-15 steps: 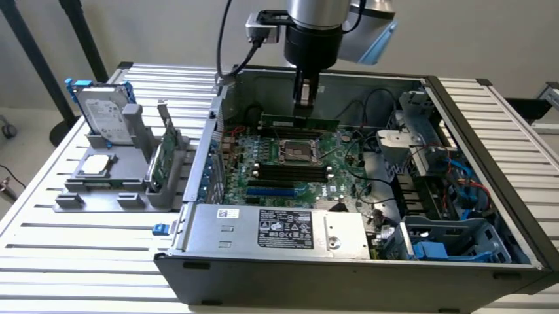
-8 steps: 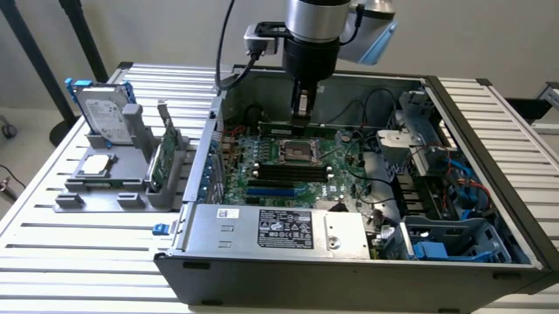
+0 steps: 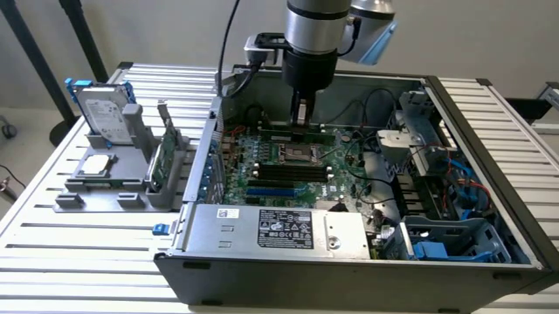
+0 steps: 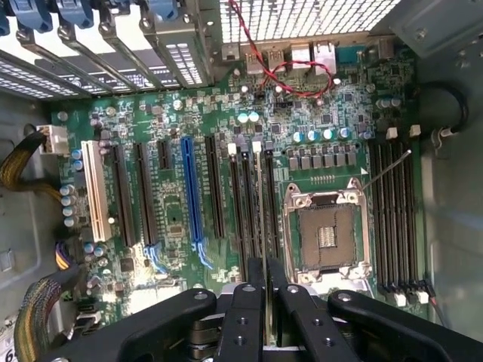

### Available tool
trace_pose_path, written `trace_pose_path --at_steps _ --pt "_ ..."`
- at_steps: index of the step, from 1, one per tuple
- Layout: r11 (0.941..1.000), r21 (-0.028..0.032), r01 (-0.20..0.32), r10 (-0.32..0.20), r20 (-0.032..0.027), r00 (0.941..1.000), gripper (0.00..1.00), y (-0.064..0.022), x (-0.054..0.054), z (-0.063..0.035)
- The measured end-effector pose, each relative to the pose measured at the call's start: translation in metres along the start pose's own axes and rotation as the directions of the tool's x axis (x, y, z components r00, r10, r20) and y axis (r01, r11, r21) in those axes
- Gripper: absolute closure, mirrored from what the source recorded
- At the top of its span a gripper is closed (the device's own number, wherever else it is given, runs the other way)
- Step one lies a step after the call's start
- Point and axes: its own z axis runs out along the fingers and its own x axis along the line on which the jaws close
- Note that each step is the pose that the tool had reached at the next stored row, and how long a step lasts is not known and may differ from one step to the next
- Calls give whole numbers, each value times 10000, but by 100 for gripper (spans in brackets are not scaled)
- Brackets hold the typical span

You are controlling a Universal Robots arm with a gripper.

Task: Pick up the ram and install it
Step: 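Insert the ram into the slot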

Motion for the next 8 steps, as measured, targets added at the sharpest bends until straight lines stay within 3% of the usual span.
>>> trace_pose_path --at_steps 8 --pt "10000 -1 25 -25 -1 10000 86 14 42 144"
